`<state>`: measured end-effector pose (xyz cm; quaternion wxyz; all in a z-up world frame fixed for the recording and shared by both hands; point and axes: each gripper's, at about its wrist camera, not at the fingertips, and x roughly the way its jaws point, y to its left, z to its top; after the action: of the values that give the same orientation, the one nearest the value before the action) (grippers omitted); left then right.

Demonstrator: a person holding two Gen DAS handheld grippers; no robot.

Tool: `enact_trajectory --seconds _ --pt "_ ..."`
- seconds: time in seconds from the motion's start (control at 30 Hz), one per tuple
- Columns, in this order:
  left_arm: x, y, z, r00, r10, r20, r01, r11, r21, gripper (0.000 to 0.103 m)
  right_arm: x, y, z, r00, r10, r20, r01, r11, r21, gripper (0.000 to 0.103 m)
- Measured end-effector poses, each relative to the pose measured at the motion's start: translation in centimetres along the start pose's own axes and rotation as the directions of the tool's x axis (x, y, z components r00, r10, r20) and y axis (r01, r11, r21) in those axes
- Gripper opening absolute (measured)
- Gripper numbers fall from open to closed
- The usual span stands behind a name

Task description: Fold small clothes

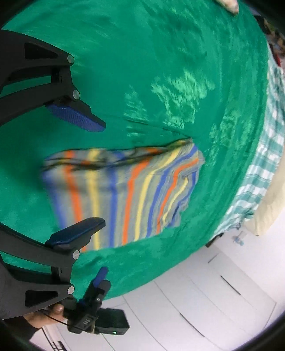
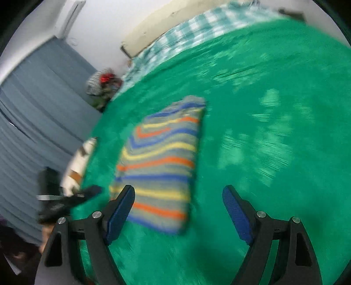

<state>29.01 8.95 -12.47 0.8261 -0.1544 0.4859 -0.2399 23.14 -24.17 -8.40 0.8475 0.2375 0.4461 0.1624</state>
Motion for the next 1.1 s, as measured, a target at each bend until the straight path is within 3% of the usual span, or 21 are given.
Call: enact_trajectory --seconds 0.07,0.2,0.27,0.3,0.33,0.4,0.43,0.7,0.87,0.9,0.93,0.97,1.0,1.03,1.1 --pt "2.4 0.6 1.3 0.999 -0.018 -0.027 0.018 0.999 -0.028 0.080 3.0 -0.7 1.0 0.998 0.063 -0.027 -0.062 0.998 0.026 0.082" --pt "5.4 1.5 2.5 0.993 -0.105 -0.044 0.101 0.991 -0.089 0.075 8.0 -2.0 2.3 0.990 0.118 -0.077 -0.112 0.990 0.084 0.072" --pt "6.4 1.9 2.6 0.990 -0.139 -0.031 0.135 0.984 -0.117 0.058 9.8 -2.0 2.8 0.984 0.164 -0.066 -0.159 0.984 0.081 0.070" --pt "6.7 2.0 2.6 0.989 -0.142 -0.037 0.136 0.983 -0.127 0.023 10.4 -1.8 2.8 0.981 0.185 -0.064 -0.180 0.980 0.079 0.067" --pt "7.3 2.4 2.5 0.984 -0.169 -0.056 0.158 0.974 -0.162 0.017 11.3 -1.6 2.8 0.979 0.193 -0.068 -0.187 0.979 0.085 0.053" --pt "6.7 2.1 2.4 0.987 -0.159 -0.038 0.151 0.975 -0.161 0.016 12.2 -1.5 2.9 0.980 0.171 -0.100 -0.159 0.981 0.115 0.029" --pt "6.2 1.7 2.5 0.988 -0.151 -0.031 0.145 0.978 -0.148 0.015 12.0 -1.2 3.1 0.981 0.167 -0.096 -0.155 0.980 0.121 0.027" --pt "-2.4 -5.5 6.0 0.973 -0.215 0.088 0.216 0.976 -0.001 0.015 4.0 3.9 6.8 0.971 0.240 0.026 -0.240 0.970 0.033 0.024" --pt "-5.0 -8.6 4.7 0.971 -0.232 0.051 0.231 0.973 0.026 0.019 -1.4 4.9 7.0 0.969 0.244 0.031 -0.245 0.968 0.050 0.024" --pt "-4.6 -8.6 4.1 0.975 -0.222 0.030 0.222 0.975 0.013 0.028 -1.9 4.4 6.4 0.973 0.230 0.019 -0.231 0.970 0.070 0.025" --pt "-3.7 -8.4 2.7 0.982 -0.188 -0.007 0.188 0.982 -0.005 0.045 -2.1 3.6 5.4 0.978 0.208 0.001 -0.207 0.973 0.101 0.030" --pt "-2.2 -8.0 0.4 0.990 -0.123 -0.063 0.122 0.992 -0.015 0.052 -2.1 2.3 3.9 0.986 0.162 -0.030 -0.157 0.977 0.144 0.033" --pt "-1.5 -7.7 -0.9 0.993 -0.079 -0.089 0.078 0.997 -0.015 0.055 -2.0 0.9 2.6 0.993 0.102 -0.064 -0.090 0.981 0.170 0.052" --pt "-1.1 -7.0 -3.3 0.993 0.001 -0.118 -0.001 1.000 0.003 0.055 -2.2 -1.1 0.5 0.994 -0.013 -0.111 0.034 0.982 0.187 0.071" --pt "-2.4 -6.6 -6.7 0.989 0.112 -0.097 -0.106 0.992 0.062 0.055 -3.5 -3.1 -2.4 0.982 -0.143 -0.123 0.163 0.971 0.175 0.071"
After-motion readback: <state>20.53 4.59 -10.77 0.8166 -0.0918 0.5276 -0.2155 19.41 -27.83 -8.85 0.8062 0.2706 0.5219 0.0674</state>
